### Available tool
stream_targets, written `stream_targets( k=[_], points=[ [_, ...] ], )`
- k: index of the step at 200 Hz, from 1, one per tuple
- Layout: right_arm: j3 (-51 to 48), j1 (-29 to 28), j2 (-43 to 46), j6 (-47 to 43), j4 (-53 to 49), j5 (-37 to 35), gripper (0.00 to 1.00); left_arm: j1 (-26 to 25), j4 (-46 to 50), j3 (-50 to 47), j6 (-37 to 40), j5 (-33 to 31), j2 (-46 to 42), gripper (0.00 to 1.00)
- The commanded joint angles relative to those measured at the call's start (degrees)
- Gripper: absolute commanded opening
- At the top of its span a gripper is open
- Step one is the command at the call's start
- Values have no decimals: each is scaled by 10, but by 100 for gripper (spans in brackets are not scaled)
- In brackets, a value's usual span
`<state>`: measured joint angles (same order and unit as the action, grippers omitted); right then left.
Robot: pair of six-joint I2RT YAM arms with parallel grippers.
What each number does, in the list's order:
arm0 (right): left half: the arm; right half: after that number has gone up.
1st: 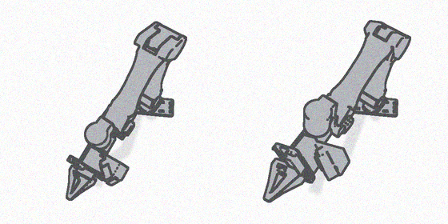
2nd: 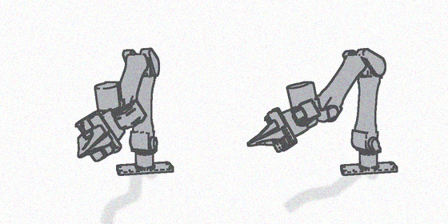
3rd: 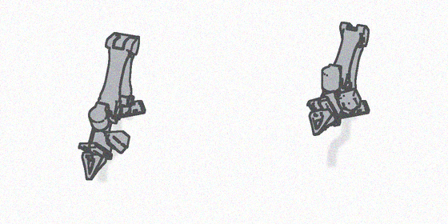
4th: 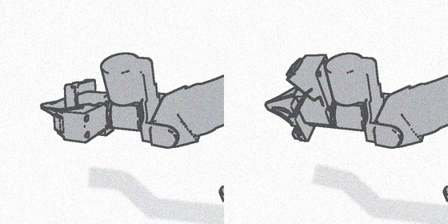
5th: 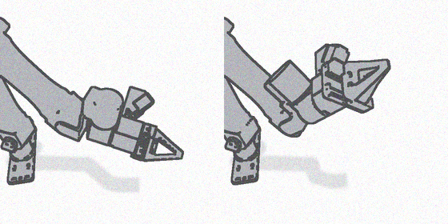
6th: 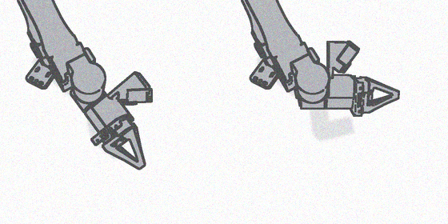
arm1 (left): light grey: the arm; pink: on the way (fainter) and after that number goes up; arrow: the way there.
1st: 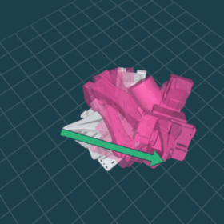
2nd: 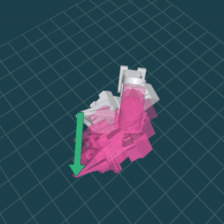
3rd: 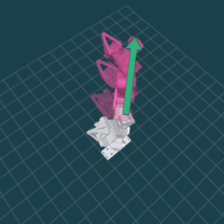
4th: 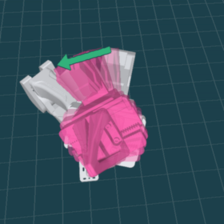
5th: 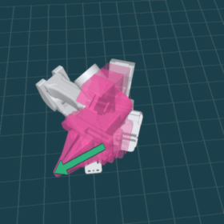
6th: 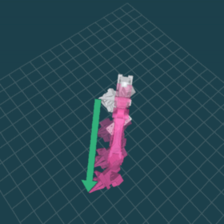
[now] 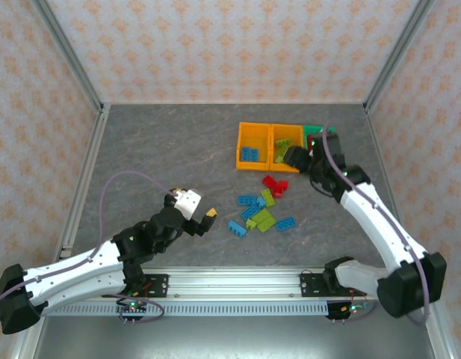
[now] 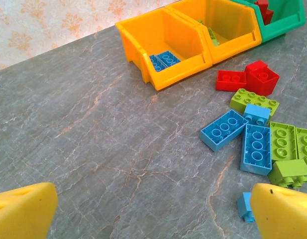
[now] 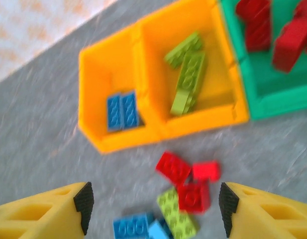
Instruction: Sort the legos into containers by color
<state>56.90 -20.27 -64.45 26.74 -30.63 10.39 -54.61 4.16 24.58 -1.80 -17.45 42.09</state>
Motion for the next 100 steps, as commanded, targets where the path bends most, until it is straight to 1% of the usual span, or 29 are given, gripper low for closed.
stream_targets(
  k=[1, 11, 20, 32, 57, 83, 100],
  points=[
    [-58, -34, -1, 3, -42, -13, 68, 2, -24, -10, 1, -11, 0, 100],
    [-71, -41, -15, 3, -37, 12, 68, 1, -28, -10, 1, -6, 5, 100],
    [-72, -46, -31, 5, -37, 16, 68, 1, -31, -9, 0, -3, 10, 100],
    [-64, -48, -71, 1, -37, 19, 68, 2, -32, -7, 0, -2, 18, 100],
    [-43, -49, -147, -14, -1, 59, 69, 1, -35, -5, 1, 2, 30, 100],
    [-7, -49, -230, -26, 12, 46, 69, 1, -37, -3, 4, 7, 41, 100],
    [6, -49, -263, -27, 27, 31, 67, 1, -37, -3, 8, 16, 43, 100]
  ],
)
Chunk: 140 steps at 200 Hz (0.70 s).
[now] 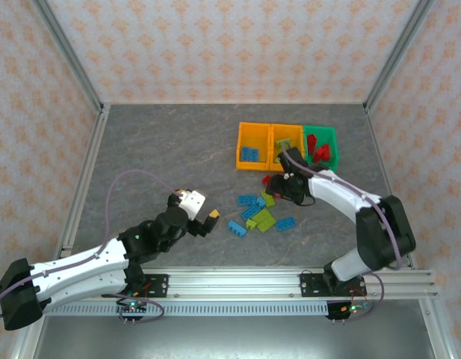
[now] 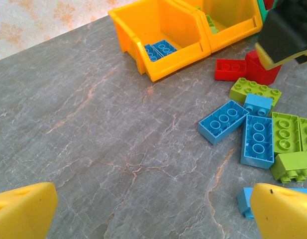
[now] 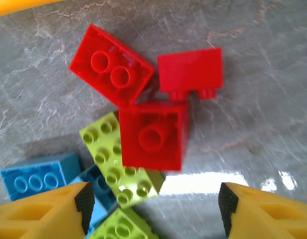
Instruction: Sort the legos into containers by color
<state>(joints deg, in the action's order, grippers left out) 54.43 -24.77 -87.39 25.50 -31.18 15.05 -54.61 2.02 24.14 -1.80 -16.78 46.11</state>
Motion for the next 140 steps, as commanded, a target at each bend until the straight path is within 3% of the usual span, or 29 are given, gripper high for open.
stream_targets(
  k=[1, 25, 48, 70, 102, 140],
  points=[
    [30, -4, -36, -14, 34, -17, 67, 1, -16, 1, 9, 11, 3, 100],
    [38, -4, -70, -12, 40, -50, 62, 1, -35, -6, 33, 88, -2, 100],
    [32, -4, -76, 0, 35, -75, 46, 1, -58, -15, 45, 166, -7, 100],
    [7, -4, -48, 8, 40, -74, 34, 1, -53, -12, 46, 167, -3, 100],
    [-37, -5, 47, 28, 36, -106, 30, 2, -48, -9, 44, 160, -2, 100],
    [-20, 0, 171, 40, 5, -242, 26, 2, -49, -9, 42, 149, -1, 100]
  ],
)
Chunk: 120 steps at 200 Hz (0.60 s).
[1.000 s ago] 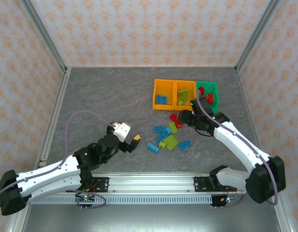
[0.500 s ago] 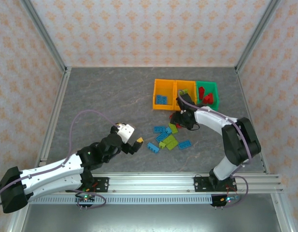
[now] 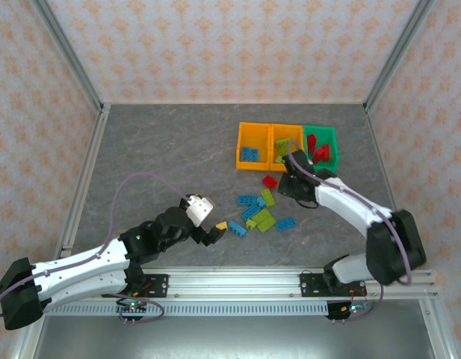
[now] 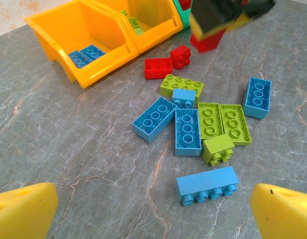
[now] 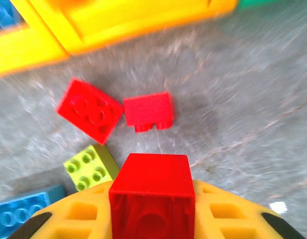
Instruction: Sort the legos into containers by color
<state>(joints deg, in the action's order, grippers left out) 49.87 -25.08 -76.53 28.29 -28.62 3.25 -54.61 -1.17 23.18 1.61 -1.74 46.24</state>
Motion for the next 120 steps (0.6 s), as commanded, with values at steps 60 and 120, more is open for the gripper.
stream_targets(
  k=[60, 120],
  points=[
    [221, 198, -97, -35, 3, -47, 26, 1, -3, 8, 10, -14, 2, 100],
    [415, 228, -297, -33, -73, -25, 45, 1, 13, 3, 13, -41, -30, 100]
  ],
)
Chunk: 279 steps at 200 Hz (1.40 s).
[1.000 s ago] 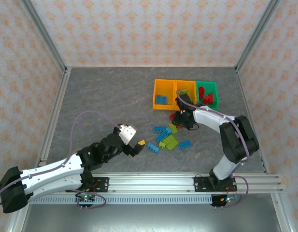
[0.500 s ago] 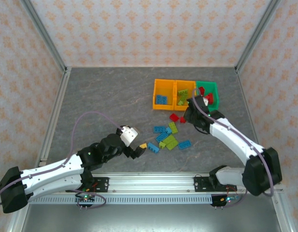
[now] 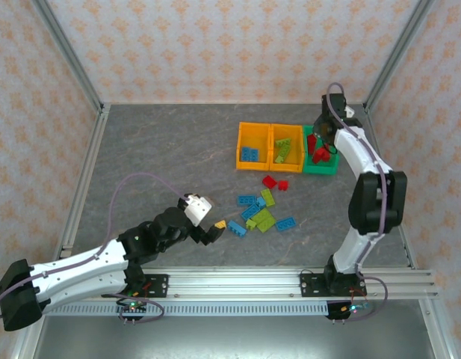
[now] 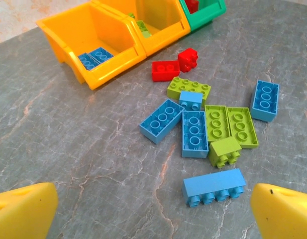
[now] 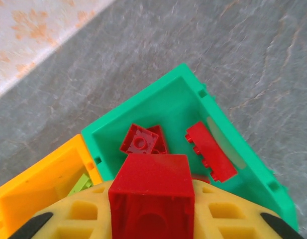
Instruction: Sort the legos into containers by color
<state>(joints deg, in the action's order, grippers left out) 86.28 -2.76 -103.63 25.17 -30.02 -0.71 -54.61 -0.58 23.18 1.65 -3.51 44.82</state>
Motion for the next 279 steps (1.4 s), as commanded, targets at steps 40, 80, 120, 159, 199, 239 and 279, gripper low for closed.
stream_targets(
  k=[40, 80, 120, 159, 199, 239, 279],
  points=[
    [2, 3, 44, 19, -52, 30, 57, 2, 6, 4, 10, -21, -15, 100],
    [-137, -50, 224, 4, -44, 85, 60, 2, 9, 6, 7, -30, -14, 100],
    [-267, -186, 368, -13, -83, 152, 65, 1, 7, 15, -31, -74, 7, 100],
    [-285, -251, 387, -37, -171, 265, 68, 4, 135, 113, -224, -74, 95, 100],
    [-308, -254, 401, -25, -162, 234, 70, 2, 202, 180, -366, 32, 213, 100],
    [-305, -254, 388, -33, -149, 223, 71, -42, 211, 245, -373, 79, 338, 98],
    [-307, -254, 399, -39, -161, 217, 71, -53, 258, 305, -330, 33, 452, 100]
  ],
)
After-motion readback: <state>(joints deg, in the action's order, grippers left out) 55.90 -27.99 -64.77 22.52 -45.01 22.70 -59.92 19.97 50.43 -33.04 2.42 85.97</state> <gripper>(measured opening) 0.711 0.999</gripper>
